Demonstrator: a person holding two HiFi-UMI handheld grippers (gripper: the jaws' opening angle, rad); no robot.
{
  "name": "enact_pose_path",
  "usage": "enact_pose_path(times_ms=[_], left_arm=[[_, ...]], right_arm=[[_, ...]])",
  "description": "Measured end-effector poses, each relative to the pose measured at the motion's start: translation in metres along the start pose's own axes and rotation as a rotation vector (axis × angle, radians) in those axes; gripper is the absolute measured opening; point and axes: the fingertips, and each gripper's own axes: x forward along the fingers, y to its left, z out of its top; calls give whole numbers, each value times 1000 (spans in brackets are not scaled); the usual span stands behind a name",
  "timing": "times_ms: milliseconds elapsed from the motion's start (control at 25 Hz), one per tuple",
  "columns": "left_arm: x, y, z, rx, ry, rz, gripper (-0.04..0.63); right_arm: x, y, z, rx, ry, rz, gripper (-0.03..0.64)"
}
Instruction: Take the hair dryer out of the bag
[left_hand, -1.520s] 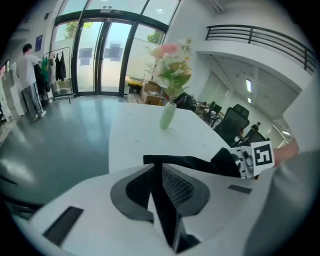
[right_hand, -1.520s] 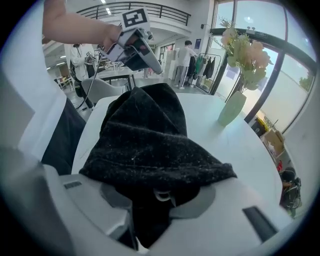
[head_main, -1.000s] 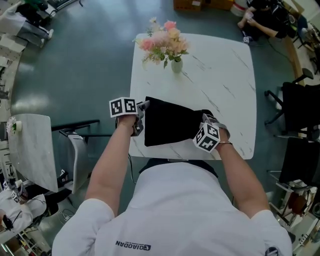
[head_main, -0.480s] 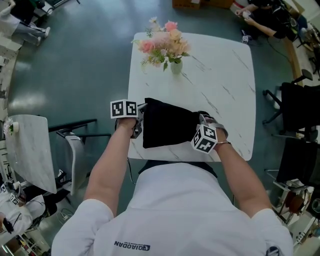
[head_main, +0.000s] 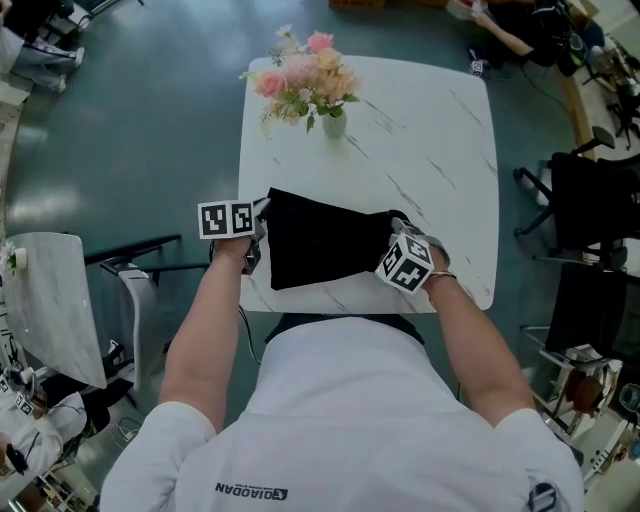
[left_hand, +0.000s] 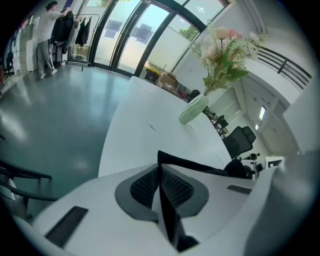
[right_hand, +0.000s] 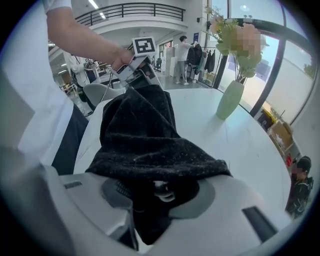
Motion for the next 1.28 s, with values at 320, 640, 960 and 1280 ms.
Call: enact_pose_path(times_ms=[320, 640, 960, 1280], left_arm=[[-25, 39, 15, -23, -65, 141, 15], [-27, 13, 4, -102, -40, -93, 23], [2, -12, -24, -214, -5, -169, 197], [10, -21, -32, -67, 49, -109, 51]], right_arm=[[-11, 8, -14, 33, 16, -25, 158], [-18, 8, -32, 69, 11, -54, 160], [-18, 7, -30, 72, 17, -56, 160], [-17, 7, -32, 76, 15, -56, 160]])
